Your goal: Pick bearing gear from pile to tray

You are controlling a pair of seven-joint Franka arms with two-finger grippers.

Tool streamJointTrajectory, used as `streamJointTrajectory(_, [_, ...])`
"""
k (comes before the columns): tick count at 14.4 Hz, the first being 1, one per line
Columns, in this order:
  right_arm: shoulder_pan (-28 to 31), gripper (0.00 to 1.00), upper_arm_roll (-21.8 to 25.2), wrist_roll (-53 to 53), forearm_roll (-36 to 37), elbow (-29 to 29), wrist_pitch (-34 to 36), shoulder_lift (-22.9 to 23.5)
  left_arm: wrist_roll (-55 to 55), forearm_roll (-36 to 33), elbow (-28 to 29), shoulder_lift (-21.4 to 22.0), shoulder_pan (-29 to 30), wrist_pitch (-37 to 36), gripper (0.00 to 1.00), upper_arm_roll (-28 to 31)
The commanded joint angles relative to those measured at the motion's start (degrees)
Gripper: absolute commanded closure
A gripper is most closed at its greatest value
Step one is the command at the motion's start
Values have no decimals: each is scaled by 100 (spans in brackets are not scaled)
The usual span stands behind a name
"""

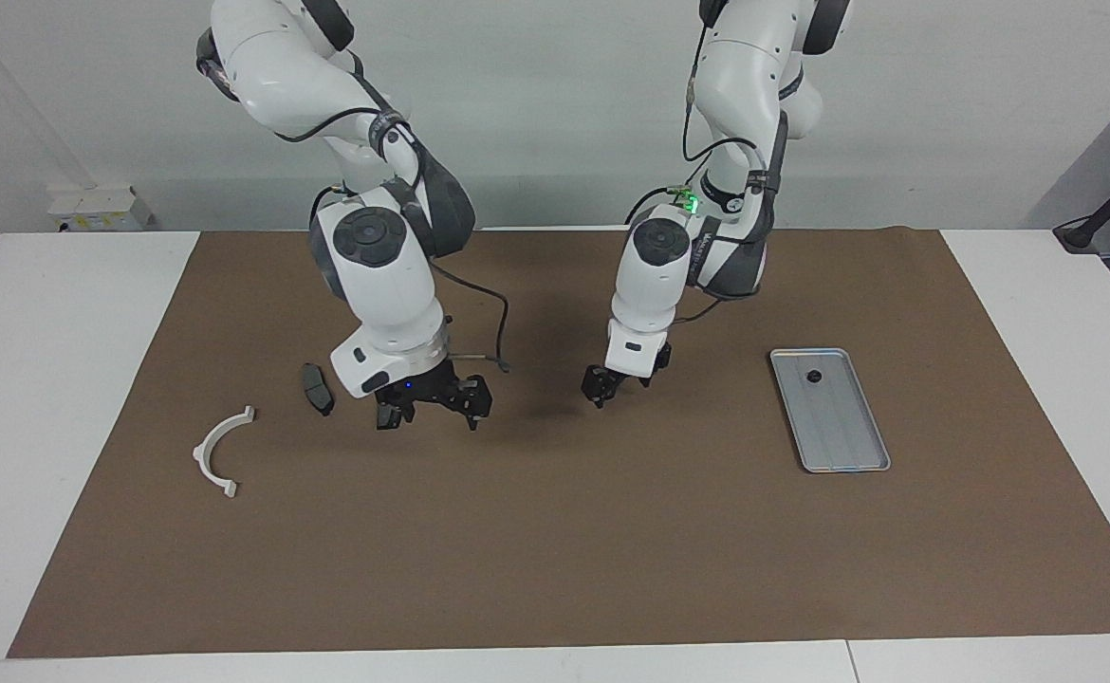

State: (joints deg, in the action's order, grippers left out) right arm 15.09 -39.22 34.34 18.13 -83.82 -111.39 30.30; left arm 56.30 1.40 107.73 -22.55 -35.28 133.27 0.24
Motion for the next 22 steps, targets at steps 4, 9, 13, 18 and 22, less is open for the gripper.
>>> streamJointTrajectory(4, [-75,0,481,-1005,-632,-47,197,-515,127,-8,107,14,-207,-144,16,108])
streamJointTrajectory(9, [-770,0,2285,-2764,-1690,-134,705,-1226,162,1,170,14,-189,-38,26,117])
streamJointTrajectory(13, [-1253,0,3313,-3442,-1690,-389,1207,-1868,232,1,178,14,-154,6,41,117])
streamJointTrajectory(18, [-1649,0,3903,-3452,-1681,-758,1479,-2721,311,1,100,14,-137,-134,98,152])
streamJointTrajectory(22, [-1798,0,4079,-3460,-1672,-1179,1639,-3336,-221,-34,116,757,256,-976,100,459])
